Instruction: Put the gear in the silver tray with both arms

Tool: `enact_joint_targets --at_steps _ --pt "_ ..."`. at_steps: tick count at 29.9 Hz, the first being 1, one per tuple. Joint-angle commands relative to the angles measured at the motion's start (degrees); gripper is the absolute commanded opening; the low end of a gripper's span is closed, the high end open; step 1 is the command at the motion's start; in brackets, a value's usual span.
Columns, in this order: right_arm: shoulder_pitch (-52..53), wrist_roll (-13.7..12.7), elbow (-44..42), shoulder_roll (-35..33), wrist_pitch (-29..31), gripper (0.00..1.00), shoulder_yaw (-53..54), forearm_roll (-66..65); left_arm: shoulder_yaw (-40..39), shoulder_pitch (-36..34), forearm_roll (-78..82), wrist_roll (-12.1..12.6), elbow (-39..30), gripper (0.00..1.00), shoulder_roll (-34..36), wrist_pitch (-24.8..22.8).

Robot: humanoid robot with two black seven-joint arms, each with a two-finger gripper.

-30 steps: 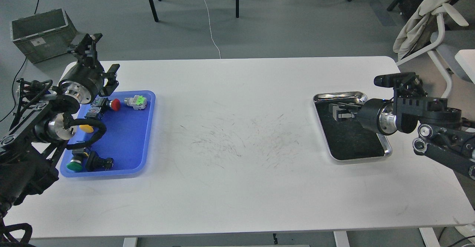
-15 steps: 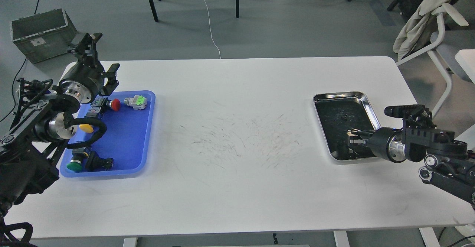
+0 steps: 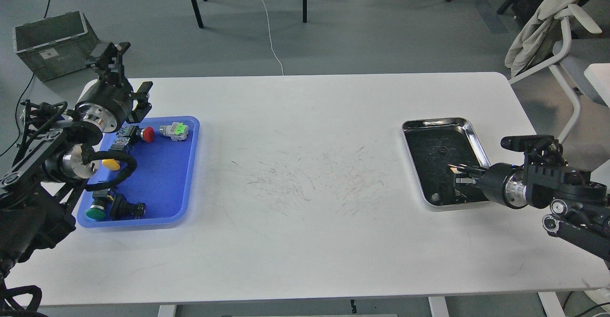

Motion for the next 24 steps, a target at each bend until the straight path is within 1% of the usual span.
enact_joint_targets --at_steps 1,3,7,9,13,17,19,24 --pt "0.1 0.7 0.2 -0.8 0.0 0.80 0.8 0.4 0.0 0.0 0.0 0.0 0.0 0.98 0.0 0.0" --pt "0.4 0.6 0.3 -0.9 -0.1 0.87 1.5 0.8 0.0 0.0 0.0 0.0 0.0 0.98 0.0 0.0" --pt "0.6 0.6 0.3 -0.8 -0.1 0.91 6.3 1.5 0.0 -0.1 0.0 0.0 0.0 0.98 0.0 0.1" --pt "0.6 0.5 0.2 -0.5 0.3 0.91 9.2 4.1 0.0 -0.2 0.0 0.0 0.0 0.98 0.0 0.3" --pt "1.4 -0.1 -0.2 0.4 0.0 0.91 11.8 11.5 0.0 -0.6 0.0 0.0 0.0 0.98 -0.1 0.3" --pt "2.1 -0.7 -1.2 3.5 -0.3 0.91 18.2 21.7 0.0 -1.2 -0.1 0.0 -0.1 0.98 -0.1 0.3" --pt "2.4 -1.5 -3.8 4.9 -0.4 0.91 21.5 26.3 0.0 -2.2 -0.1 0.1 -0.1 0.98 -0.1 0.3" --pt "3.6 -1.5 -10.2 11.2 -1.1 0.91 32.1 37.0 0.0 -4.4 -0.1 0.6 -0.7 0.98 0.3 0.3"
